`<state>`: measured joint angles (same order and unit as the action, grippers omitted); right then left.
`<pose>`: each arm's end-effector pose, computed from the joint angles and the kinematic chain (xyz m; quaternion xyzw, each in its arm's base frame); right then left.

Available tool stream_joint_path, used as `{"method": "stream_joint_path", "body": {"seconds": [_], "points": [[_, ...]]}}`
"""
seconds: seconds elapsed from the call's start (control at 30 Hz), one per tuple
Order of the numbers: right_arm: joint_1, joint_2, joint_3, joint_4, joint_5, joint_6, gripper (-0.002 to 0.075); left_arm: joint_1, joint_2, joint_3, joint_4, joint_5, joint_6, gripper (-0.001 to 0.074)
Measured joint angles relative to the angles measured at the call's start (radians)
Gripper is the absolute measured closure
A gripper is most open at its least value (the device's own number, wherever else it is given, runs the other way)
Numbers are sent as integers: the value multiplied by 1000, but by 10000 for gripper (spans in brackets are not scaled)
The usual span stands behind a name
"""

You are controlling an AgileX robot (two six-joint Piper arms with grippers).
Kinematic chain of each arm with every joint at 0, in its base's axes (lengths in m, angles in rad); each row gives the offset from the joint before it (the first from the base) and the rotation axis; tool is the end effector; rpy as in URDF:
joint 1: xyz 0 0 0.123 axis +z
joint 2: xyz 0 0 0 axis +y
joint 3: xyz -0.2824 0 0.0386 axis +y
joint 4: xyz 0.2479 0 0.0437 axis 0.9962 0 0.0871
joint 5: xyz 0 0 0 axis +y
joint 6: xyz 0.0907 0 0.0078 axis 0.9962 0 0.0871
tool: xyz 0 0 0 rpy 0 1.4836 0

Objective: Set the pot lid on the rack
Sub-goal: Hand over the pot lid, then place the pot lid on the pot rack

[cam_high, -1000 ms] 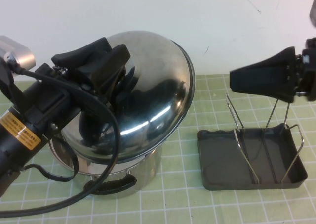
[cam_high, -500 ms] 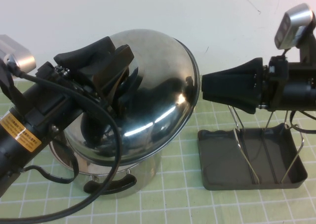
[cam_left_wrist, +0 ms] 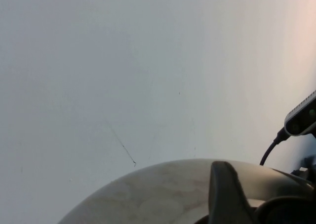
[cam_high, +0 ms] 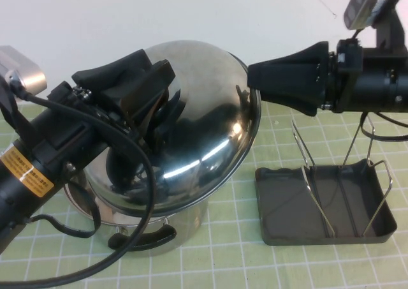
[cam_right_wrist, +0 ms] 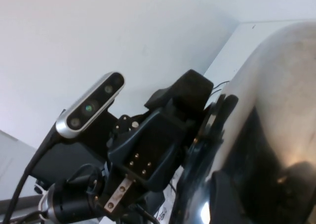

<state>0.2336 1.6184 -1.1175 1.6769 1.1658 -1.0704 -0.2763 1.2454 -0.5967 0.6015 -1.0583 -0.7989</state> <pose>0.2986 0.1566 0.3163 -0.1705 0.7110 0.6245 0.2745 0.2215 -0.1094 0.3195 0.1599 0.5485 -0.4265 0.7012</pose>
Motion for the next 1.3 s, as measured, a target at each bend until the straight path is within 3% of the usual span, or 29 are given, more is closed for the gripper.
{"method": "stream_joint_path", "body": {"seconds": [0.37,0.6,0.67,0.73,1.07,1.17,1.3], "points": [[95,50,-32,4,-21,2,358,4,4,2,45,4,-2,426],[117,51,-99,30,-34,-40,490,6,4,2,39,45,-28,413],[124,51,-111,20,-31,-58,610,6,4,2,44,58,-44,370],[130,51,-113,10,-36,-65,673,6,4,2,52,58,-51,323],[130,15,-113,-18,-86,-125,708,4,2,2,56,58,-50,295],[124,-46,-113,-18,-114,-149,708,4,-12,2,54,65,-45,321],[96,-173,-113,-90,-208,-148,708,4,-59,2,43,114,43,455]]}}
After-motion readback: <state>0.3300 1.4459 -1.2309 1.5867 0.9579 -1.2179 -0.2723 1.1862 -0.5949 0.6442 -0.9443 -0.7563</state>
